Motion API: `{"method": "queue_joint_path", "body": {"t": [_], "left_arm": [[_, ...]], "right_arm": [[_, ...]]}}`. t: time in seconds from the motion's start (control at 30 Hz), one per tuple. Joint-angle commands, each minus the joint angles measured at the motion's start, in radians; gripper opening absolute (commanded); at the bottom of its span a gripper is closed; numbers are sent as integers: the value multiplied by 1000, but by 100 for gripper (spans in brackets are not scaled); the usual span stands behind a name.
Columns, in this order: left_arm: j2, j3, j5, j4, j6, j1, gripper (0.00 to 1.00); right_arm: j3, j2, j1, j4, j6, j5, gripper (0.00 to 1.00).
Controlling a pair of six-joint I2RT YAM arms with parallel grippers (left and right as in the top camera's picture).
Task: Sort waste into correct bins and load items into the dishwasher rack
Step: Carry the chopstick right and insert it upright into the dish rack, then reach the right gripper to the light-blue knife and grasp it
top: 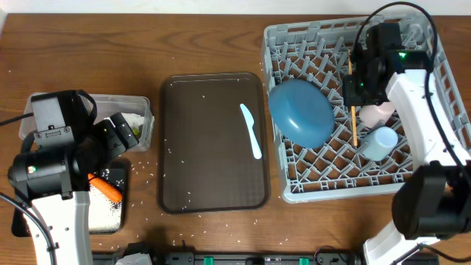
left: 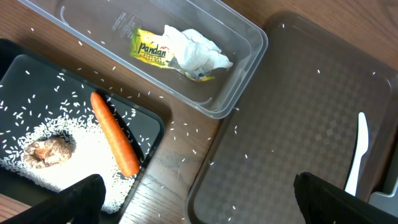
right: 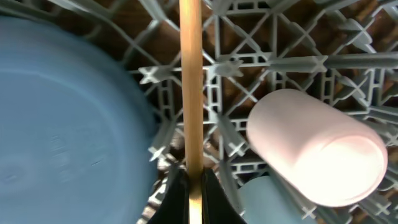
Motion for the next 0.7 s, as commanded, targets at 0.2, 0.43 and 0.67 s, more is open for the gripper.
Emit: {"method": "queue_joint_path", "body": {"t": [0.2,0.43,0.67], "left_arm": [[6,10,-12,-3,-1,5,98],[6,10,-12,-3,-1,5,98],[6,10,-11,-3,-1,5,98]], "right_arm": [[21,0,27,21,-22,-81,49],[30,-108,190,24,11,-289,47],[28,-100,547,95,161,-71,38]]}}
